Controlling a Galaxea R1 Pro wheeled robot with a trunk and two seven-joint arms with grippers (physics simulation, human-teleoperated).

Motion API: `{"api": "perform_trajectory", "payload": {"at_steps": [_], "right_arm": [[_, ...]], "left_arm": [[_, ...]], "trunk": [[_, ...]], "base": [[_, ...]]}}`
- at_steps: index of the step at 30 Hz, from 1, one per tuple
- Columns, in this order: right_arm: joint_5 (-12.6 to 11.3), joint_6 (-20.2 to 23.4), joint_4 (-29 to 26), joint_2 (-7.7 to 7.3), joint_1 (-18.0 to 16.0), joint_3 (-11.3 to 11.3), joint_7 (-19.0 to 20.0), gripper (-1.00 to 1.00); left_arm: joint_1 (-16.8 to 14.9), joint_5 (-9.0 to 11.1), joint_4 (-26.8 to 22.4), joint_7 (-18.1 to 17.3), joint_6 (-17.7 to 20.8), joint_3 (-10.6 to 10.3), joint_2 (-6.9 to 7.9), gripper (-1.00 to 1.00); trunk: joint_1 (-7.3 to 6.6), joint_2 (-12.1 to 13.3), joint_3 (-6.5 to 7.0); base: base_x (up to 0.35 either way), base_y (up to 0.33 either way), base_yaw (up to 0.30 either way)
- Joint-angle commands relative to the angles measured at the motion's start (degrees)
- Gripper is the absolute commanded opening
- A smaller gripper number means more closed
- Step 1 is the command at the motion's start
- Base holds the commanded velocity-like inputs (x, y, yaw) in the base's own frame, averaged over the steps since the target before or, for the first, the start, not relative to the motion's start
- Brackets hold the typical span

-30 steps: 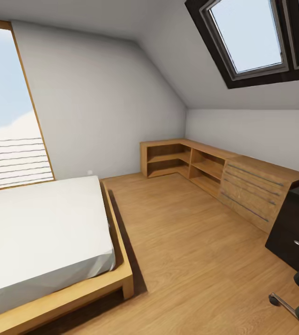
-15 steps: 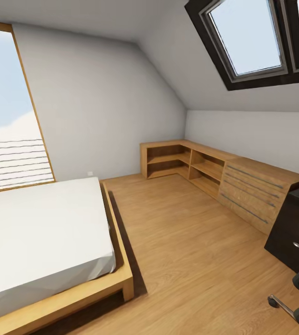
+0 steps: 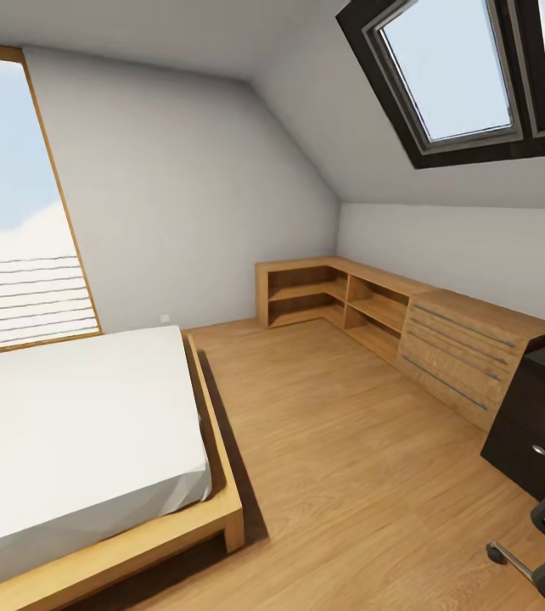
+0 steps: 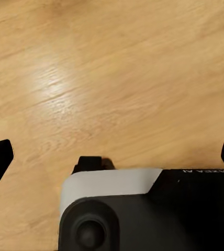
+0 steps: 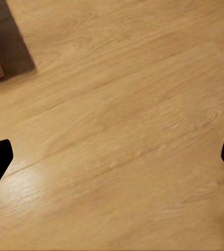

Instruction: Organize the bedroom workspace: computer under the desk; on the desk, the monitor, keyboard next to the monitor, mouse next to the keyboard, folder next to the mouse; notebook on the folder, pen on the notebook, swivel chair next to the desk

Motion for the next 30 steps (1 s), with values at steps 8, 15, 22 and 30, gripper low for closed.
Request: {"api": "perform_trajectory", "payload": {"at_steps": [8,15,22,30], "right_arm": [[0.05,-11.46,9.31,-1.07,-4.17,0.15,-0.86,1.00],[0.18,-20.23,16.62,0.01,-4.54,0.34,-1.38,1.00],[0.27,-20.25,16.85,0.21,-4.55,0.53,-1.23,1.00],[0.05,-20.04,16.76,0.19,-4.56,0.41,-1.35,1.00]], "left_arm": [[0.01,5.62,3.45,-0.32,-14.88,6.83,0.60,1.00],[0.01,6.54,5.59,-0.66,-23.54,8.34,0.46,1.00],[0.01,6.60,8.94,-0.59,-32.98,8.37,0.44,1.00],[0.01,6.49,9.73,-0.63,-33.69,8.36,0.38,1.00]], "trunk": [[-1.76,3.19,1.38],[-2.42,4.39,1.92],[-2.42,4.39,1.92],[-2.42,4.39,1.92]], "base": [[0.000,0.000,0.000],[0.000,0.000,0.000],[0.000,0.000,-0.093],[0.026,0.052,-0.270]]}}
